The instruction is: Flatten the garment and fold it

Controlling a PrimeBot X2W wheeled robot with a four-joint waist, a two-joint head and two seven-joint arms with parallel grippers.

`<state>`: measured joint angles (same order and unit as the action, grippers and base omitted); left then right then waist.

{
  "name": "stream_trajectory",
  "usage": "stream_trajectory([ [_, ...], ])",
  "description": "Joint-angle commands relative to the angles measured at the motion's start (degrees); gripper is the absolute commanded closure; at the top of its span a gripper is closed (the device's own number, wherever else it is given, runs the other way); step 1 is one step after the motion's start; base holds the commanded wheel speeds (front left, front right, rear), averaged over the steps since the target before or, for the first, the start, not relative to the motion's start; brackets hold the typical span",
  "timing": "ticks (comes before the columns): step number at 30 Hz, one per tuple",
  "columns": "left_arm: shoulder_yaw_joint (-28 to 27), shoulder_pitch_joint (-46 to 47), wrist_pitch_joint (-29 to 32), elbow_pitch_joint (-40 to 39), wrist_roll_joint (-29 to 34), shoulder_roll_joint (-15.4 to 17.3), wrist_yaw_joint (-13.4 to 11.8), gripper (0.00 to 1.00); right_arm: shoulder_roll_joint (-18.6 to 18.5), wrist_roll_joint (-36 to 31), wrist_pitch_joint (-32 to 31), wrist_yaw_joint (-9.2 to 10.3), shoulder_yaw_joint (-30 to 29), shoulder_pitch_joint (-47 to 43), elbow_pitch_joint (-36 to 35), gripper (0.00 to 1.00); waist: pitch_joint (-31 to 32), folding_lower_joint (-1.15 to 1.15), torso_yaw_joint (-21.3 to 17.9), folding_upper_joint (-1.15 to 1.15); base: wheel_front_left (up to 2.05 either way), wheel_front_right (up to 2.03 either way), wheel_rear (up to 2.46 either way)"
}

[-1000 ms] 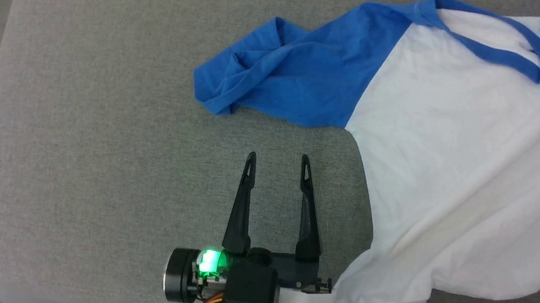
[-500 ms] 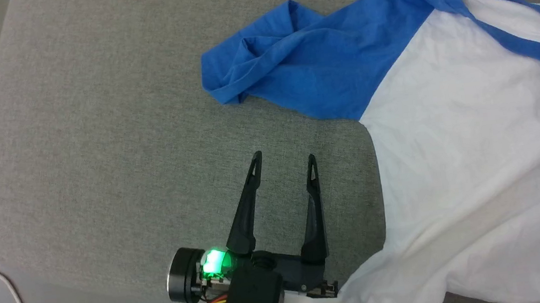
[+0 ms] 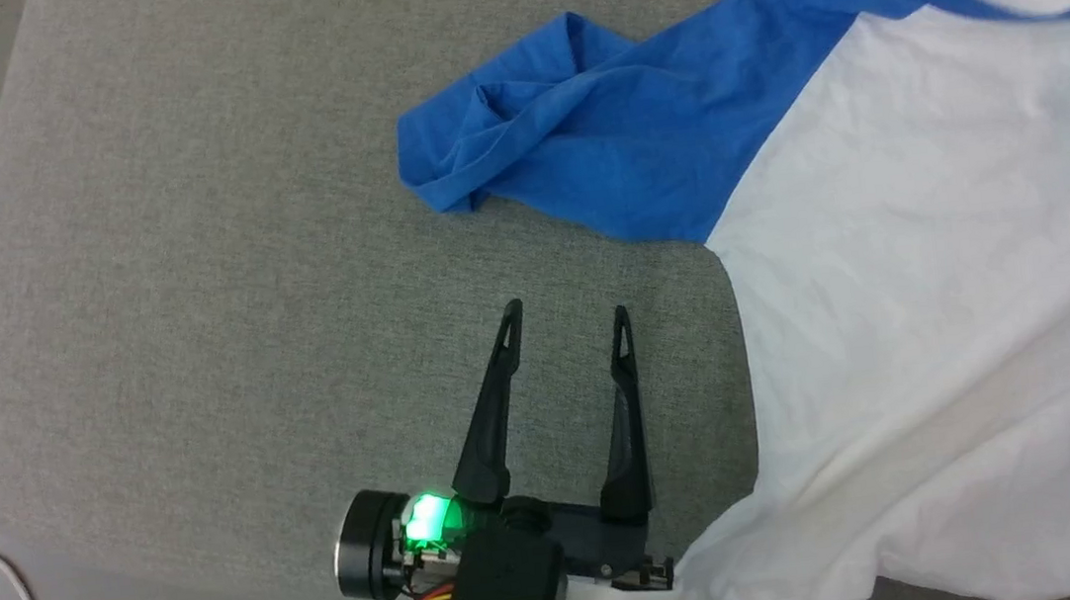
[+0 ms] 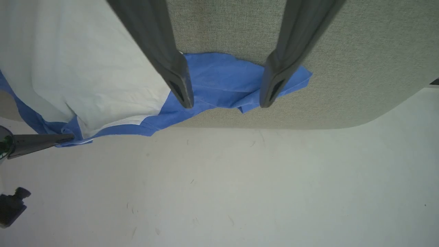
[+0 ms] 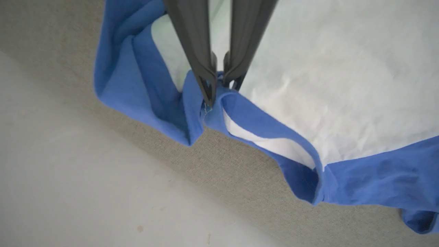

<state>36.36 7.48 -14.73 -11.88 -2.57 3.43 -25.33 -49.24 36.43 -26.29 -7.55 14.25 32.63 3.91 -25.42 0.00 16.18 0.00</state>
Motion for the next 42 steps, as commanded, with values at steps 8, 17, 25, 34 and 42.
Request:
stream_trajectory([
  [8, 1.85, 1.4, -0.27, -0.17, -0.84, -0.46, -0.45, 0.0, -0.27, -5.39, -0.37, 0.06, 0.35, 12.71, 4.49, 0.86, -2.99, 0.0, 3.0, 0.0, 0.0, 0.0, 0.0],
  [17, 2.59, 2.14, -0.27, -0.03, -0.97, -0.53, -2.02, 0.0, 3.51, -9.13, 4.08, 0.06, 5.33, 18.44, 13.6, 0.0, -3.28, 0.0, 2.8, 0.0, 0.0, 0.0, 0.0],
  [25, 1.0, 1.81, -0.27, 1.15, -1.48, -0.32, -1.1, 0.0, 1.67, 3.45, -0.5, 0.06, 12.1, 13.44, 4.19, 0.0, 1.07, 0.0, -0.66, 0.0, 0.0, 0.0, 0.0],
  [34, 0.15, 0.36, -0.27, 1.11, -1.9, -0.12, 0.57, 0.0, -2.09, 7.26, -10.17, 0.06, 16.08, 1.02, -2.19, 0.0, 2.67, 0.0, -0.17, 0.0, 0.0, 0.0, 0.0],
  [42, 0.61, -0.03, -0.27, 0.48, -1.33, -0.26, 0.88, 0.0, -0.01, 1.31, -11.45, 0.06, 19.54, -1.18, 2.97, 0.08, 1.09, 0.0, 1.87, 0.0, 0.0, 0.0, 0.0],
])
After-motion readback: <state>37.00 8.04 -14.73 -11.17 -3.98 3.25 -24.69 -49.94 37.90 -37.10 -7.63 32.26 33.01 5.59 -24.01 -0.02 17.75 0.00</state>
